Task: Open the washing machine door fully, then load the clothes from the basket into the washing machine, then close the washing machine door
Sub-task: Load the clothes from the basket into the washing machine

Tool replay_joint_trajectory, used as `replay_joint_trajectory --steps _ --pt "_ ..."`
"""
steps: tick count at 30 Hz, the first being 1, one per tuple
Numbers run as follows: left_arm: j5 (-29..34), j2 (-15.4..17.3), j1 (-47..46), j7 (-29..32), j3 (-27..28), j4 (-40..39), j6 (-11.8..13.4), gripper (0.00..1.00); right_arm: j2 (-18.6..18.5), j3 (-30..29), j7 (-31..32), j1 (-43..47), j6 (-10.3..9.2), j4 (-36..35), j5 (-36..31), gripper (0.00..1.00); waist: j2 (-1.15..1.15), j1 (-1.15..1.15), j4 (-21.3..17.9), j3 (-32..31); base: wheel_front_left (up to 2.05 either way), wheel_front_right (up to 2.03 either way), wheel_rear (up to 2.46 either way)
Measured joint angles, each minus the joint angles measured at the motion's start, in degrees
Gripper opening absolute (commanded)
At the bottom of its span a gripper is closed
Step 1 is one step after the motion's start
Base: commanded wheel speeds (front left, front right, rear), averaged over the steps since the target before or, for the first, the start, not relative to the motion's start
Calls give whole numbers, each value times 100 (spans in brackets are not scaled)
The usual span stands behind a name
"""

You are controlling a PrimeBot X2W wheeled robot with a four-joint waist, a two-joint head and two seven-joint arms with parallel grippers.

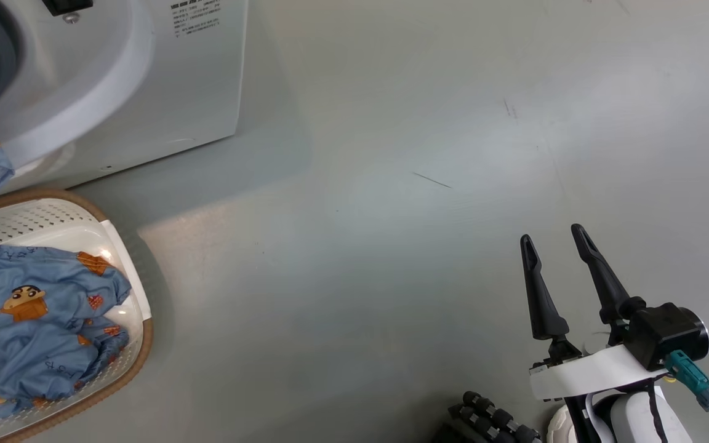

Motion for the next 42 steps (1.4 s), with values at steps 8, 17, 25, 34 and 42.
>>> replay_joint_trajectory --steps 8,17,25,34,42 --pt "-24 62 -550 -264 119 289 -26 0 2 18 0 -115 0 -59 1 100 0 0 2 298 0 0 0" --pt "147 244 -1004 -322 -20 538 -159 0 3 18 0 -108 0 -85 0 100 0 0 -6 512 0 0 0" --pt "286 302 -1441 -564 -75 637 -207 0 8 19 0 -127 0 -89 1 100 0 -1 -11 615 0 0 0" --pt "492 66 -1352 -402 -381 1646 -96 96 9 32 0 -270 0 -18 102 100 0 -1 55 494 0 0 0" --pt "492 -91 -1361 -111 -400 2208 24 100 7 15 0 -318 0 65 151 100 0 -1 150 239 0 0 0"
